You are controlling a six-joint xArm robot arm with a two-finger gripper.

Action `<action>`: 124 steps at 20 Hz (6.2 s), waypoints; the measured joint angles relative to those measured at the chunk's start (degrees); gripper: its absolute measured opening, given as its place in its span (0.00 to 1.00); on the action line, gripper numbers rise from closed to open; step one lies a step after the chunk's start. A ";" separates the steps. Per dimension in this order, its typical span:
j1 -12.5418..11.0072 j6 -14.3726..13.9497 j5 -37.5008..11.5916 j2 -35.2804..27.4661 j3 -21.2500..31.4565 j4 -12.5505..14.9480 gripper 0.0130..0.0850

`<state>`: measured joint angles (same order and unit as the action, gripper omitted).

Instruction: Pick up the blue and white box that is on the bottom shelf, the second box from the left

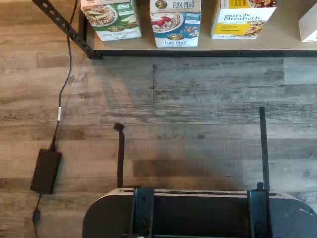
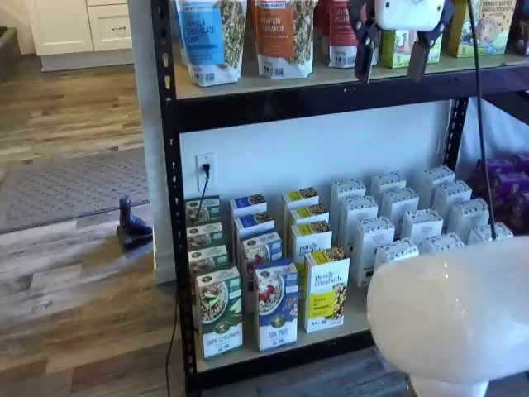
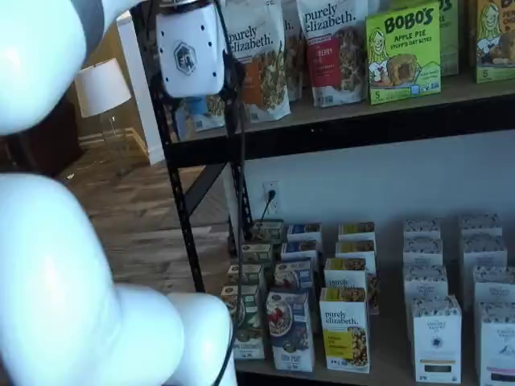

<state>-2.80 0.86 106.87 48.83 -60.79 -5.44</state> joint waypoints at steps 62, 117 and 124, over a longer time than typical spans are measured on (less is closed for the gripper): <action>9.64 -5.83 -68.46 -23.30 42.98 2.21 1.00; 9.55 -11.29 -85.61 -81.81 3.25 9.04 1.00; 9.24 -9.54 -85.03 -86.79 -2.74 7.51 1.00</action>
<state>6.45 -8.68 21.84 -37.96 -63.52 2.07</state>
